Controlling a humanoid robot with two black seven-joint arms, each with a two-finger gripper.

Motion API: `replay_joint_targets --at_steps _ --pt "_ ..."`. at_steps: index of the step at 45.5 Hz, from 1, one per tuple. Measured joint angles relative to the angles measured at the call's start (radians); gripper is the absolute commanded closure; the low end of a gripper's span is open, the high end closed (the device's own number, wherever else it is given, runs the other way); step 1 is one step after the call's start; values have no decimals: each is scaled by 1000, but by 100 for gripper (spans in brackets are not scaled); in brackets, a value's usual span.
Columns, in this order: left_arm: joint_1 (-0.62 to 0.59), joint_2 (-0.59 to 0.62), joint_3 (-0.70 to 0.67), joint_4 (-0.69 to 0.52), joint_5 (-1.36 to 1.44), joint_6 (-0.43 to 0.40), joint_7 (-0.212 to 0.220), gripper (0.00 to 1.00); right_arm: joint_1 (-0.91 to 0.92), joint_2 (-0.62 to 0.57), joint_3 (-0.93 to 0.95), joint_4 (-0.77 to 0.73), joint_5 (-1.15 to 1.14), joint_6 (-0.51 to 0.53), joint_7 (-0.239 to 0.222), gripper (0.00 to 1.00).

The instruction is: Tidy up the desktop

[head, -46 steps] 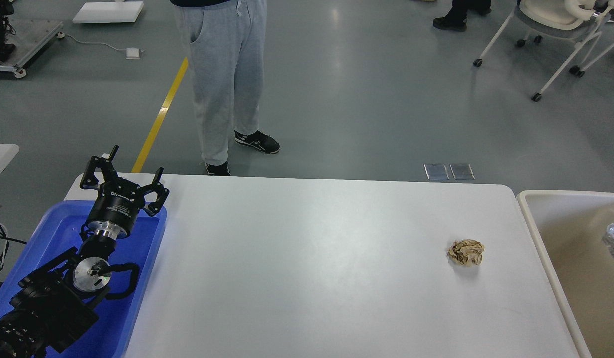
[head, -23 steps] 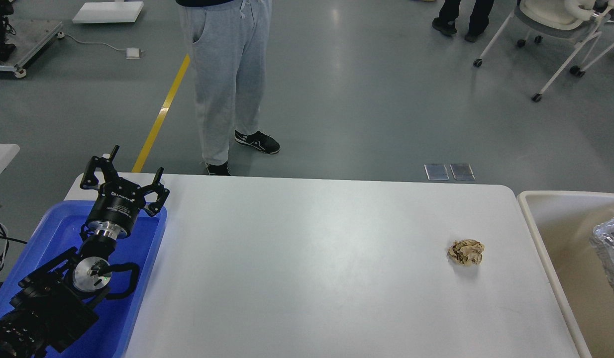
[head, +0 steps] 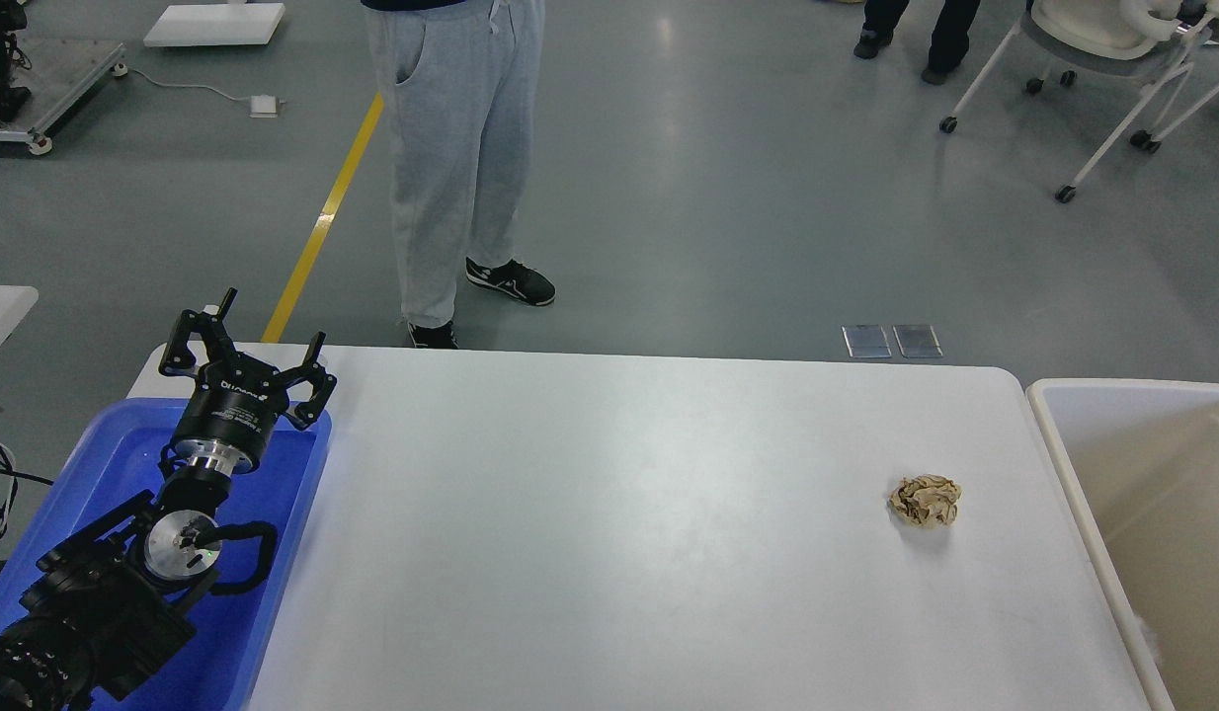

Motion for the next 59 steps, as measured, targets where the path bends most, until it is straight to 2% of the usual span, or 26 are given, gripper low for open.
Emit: replay_joint_targets --at_steps 30,40,47,59 --pt "0 0 0 0 0 0 0 0 54 -11 -3 -12 0 4 0 1" --pt "0 0 0 0 0 0 0 0 97 -87 45 16 39 63 0 0" --pt "0 0 0 0 0 0 0 0 145 -183 116 118 93 101 1 0" --pt "0 0 0 0 0 0 0 0 170 -346 338 463 130 125 1 0"
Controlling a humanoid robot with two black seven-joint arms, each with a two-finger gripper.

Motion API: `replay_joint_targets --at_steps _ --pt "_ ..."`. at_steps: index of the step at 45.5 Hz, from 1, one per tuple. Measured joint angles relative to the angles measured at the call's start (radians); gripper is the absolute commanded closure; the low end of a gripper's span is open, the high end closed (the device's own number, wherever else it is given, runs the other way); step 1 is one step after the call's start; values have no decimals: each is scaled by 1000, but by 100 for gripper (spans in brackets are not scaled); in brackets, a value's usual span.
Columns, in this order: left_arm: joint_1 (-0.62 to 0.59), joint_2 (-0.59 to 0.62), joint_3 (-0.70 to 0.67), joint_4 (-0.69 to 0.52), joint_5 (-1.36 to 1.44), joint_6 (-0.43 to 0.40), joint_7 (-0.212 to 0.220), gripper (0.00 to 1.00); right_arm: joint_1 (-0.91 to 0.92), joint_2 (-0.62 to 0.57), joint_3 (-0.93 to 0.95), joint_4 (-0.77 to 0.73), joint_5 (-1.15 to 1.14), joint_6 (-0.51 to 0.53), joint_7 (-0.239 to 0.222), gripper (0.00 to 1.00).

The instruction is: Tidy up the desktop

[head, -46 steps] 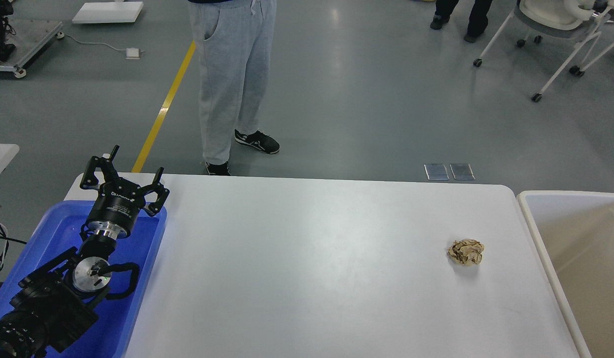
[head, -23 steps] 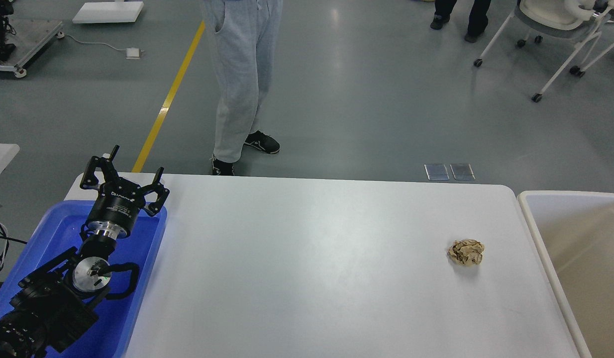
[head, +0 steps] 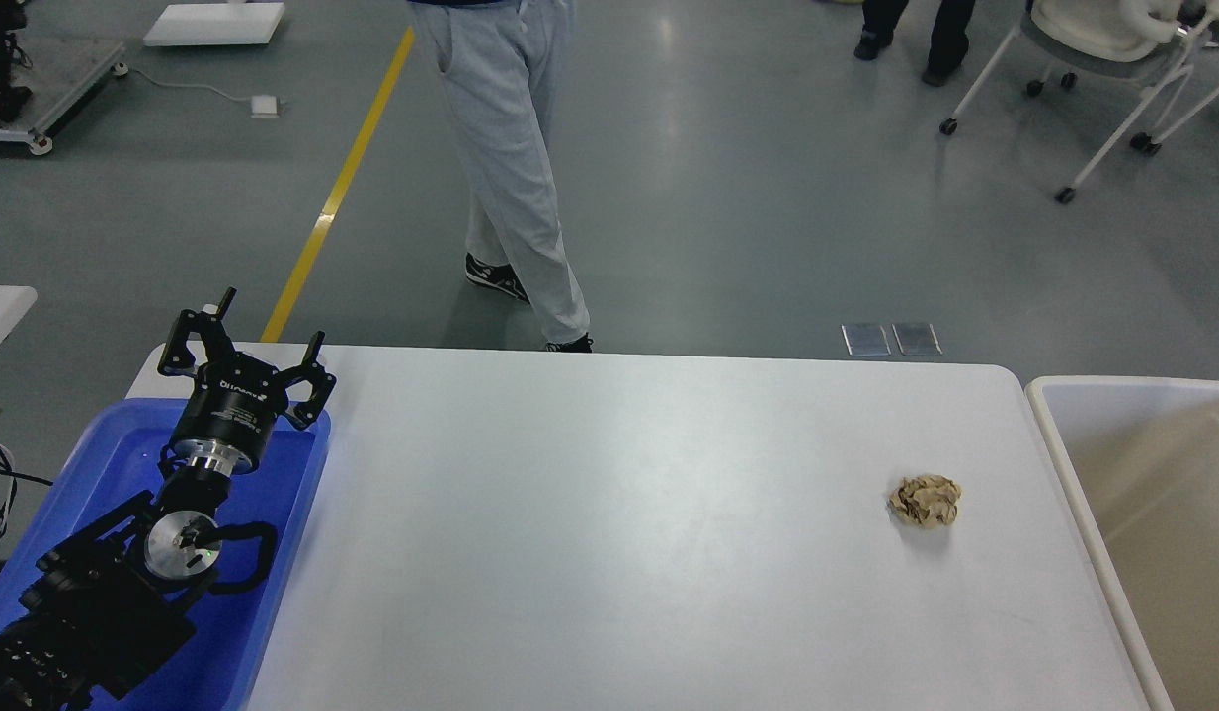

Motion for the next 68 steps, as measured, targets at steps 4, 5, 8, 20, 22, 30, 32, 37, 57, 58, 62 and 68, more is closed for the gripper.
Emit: replay_joint_targets --at_steps 4,5,8,20,22,30,32,37,57,58,62,68 --pt "0 0 0 0 0 0 0 0 -4 -27 57 96 5 0 0 0" --pt "0 0 0 0 0 0 0 0 -4 -32 69 117 6 0 0 0" --pt "0 0 0 0 0 0 0 0 -8 -46 114 188 8 0 0 0" --pt "0 0 0 0 0 0 0 0 -72 -61 279 453 4 -28 3 0" --pt "0 -1 0 0 0 0 0 0 -90 -56 304 487 2 -36 7 0" --pt "0 0 0 0 0 0 0 0 -196 3 436 602 -24 -61 46 0" --pt "0 0 0 0 0 0 0 0 -223 26 466 617 -40 -64 55 0" --pt "0 0 0 0 0 0 0 0 -296 105 552 647 -99 -70 76 0" --pt "0 0 0 0 0 0 0 0 -500 381 817 667 -239 -80 140 0" --pt "0 0 0 0 0 0 0 0 -502 387 819 659 -241 -80 141 0" --pt "0 -1 0 0 0 0 0 0 -498 412 815 606 -249 -77 145 0" --pt "0 -1 0 0 0 0 0 0 -468 438 786 547 -255 -73 149 0"
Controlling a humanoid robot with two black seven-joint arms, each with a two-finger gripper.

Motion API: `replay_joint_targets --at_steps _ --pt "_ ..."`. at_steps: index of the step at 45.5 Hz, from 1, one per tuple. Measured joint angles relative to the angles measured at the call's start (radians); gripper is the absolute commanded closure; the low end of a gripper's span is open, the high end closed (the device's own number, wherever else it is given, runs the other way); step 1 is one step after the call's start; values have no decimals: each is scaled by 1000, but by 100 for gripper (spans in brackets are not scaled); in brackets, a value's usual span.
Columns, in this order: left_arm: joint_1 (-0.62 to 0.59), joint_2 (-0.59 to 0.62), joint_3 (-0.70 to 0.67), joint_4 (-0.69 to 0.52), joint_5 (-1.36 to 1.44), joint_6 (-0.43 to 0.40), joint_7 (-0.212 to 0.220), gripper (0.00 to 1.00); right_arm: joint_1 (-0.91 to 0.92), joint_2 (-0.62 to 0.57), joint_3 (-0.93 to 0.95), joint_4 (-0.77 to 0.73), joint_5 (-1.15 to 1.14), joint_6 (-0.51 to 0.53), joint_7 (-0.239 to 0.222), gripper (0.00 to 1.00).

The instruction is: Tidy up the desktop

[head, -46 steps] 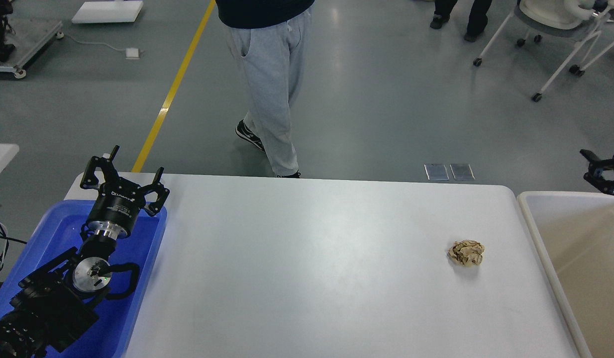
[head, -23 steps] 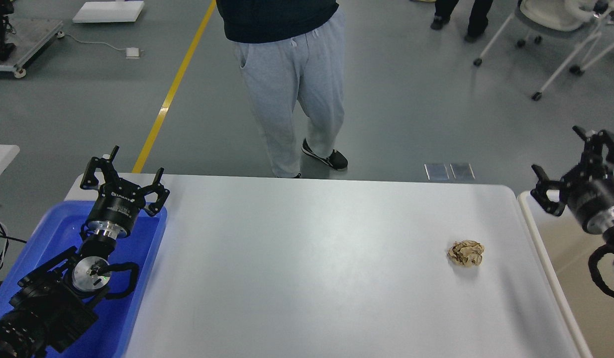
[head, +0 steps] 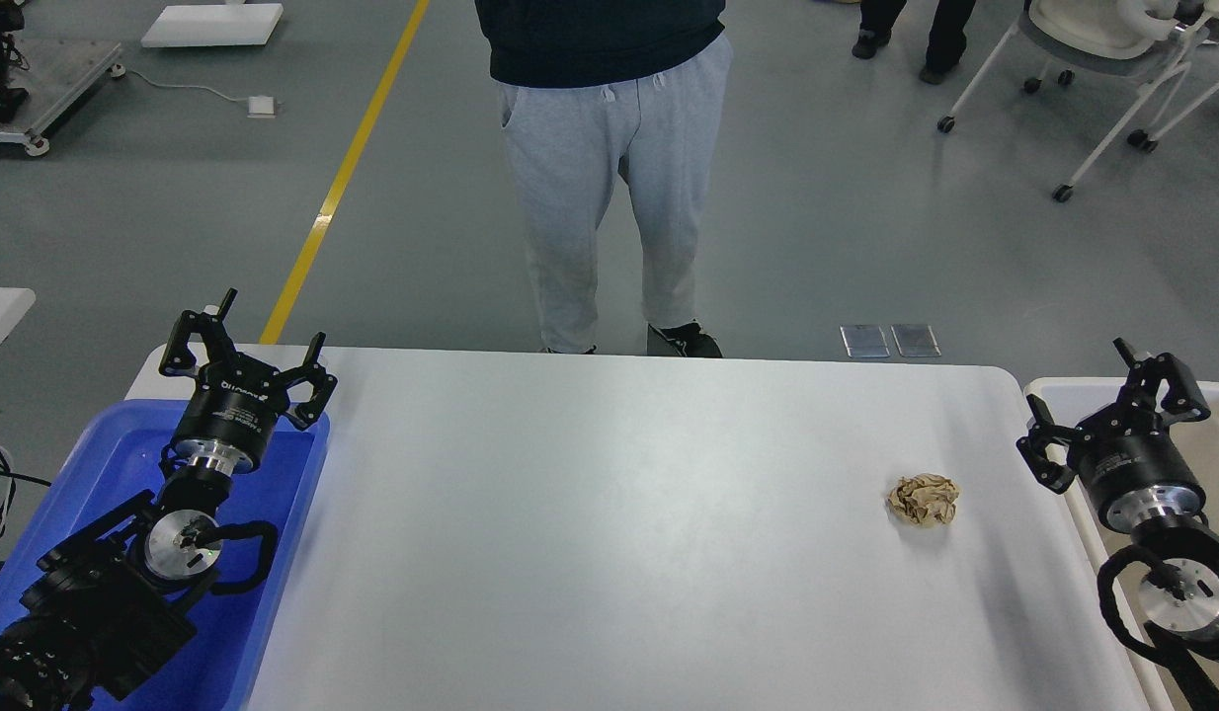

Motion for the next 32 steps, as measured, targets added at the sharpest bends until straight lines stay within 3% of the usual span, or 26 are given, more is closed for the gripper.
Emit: replay_joint_targets --at_steps 13,26,32 --pt "0 0 0 0 0 0 0 0 -23 22 -14 6 -1 78 11 0" --pt "0 0 0 0 0 0 0 0 -119 99 26 80 -1 186 130 0" --pt "0 0 0 0 0 0 0 0 -131 123 33 88 -2 209 161 0"
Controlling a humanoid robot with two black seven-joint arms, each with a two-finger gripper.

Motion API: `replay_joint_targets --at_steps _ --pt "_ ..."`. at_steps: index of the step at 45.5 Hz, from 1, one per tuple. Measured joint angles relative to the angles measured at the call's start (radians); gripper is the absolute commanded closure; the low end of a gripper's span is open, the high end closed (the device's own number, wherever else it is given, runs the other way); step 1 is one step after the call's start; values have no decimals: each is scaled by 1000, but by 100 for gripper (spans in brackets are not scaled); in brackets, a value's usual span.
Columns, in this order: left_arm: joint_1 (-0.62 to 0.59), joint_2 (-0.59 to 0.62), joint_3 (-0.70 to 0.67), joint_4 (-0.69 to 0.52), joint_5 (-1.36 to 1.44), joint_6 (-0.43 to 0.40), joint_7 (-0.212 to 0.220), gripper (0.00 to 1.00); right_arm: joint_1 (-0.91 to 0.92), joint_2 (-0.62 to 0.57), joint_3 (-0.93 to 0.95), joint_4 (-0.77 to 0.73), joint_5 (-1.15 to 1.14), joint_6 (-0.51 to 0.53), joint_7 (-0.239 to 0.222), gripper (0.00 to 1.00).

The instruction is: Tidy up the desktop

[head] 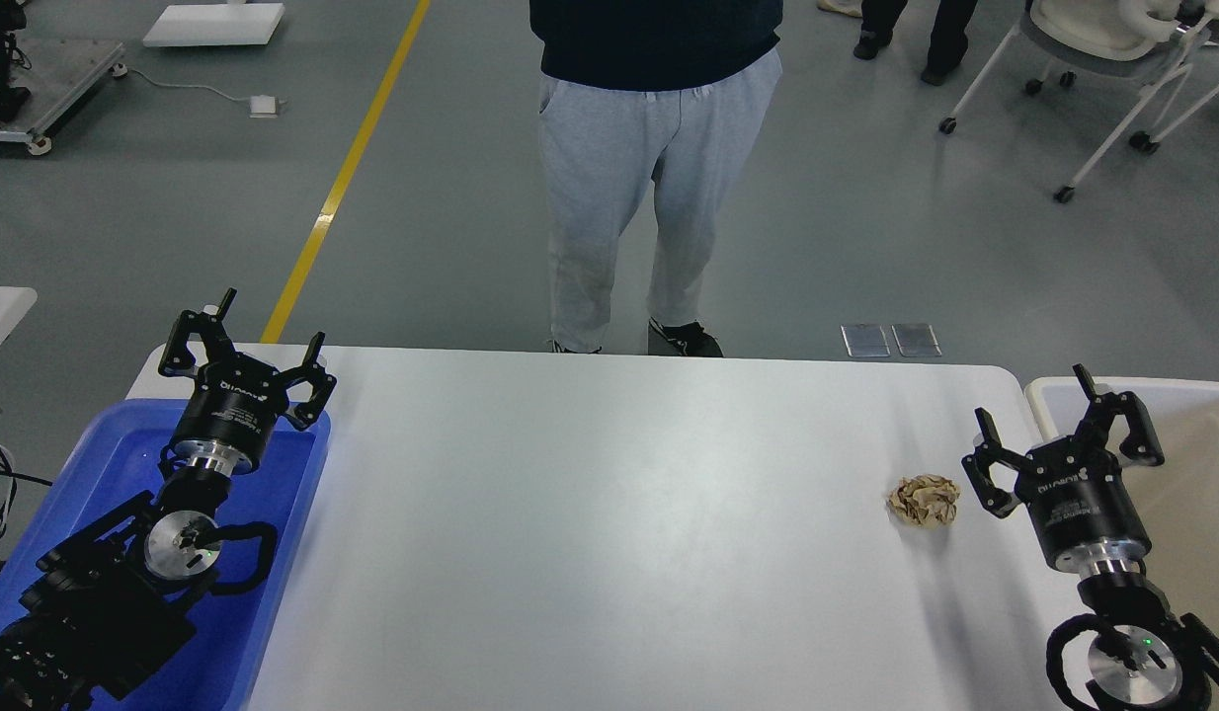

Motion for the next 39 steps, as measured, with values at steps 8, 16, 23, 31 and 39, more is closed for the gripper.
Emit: replay_joint_targets --at_steps 8,16,23,31,39 --pt "0 0 0 0 0 0 0 0 19 13 3 -7 -2 14 19 0" --pt "0 0 0 0 0 0 0 0 91 16 -12 -81 -3 21 27 0" --pt "0 0 0 0 0 0 0 0 149 16 -55 -138 -9 24 31 0" --pt "0 0 0 0 0 0 0 0 192 16 -99 -199 -15 26 38 0" --pt "0 0 0 0 0 0 0 0 217 16 -117 -239 -17 26 46 0"
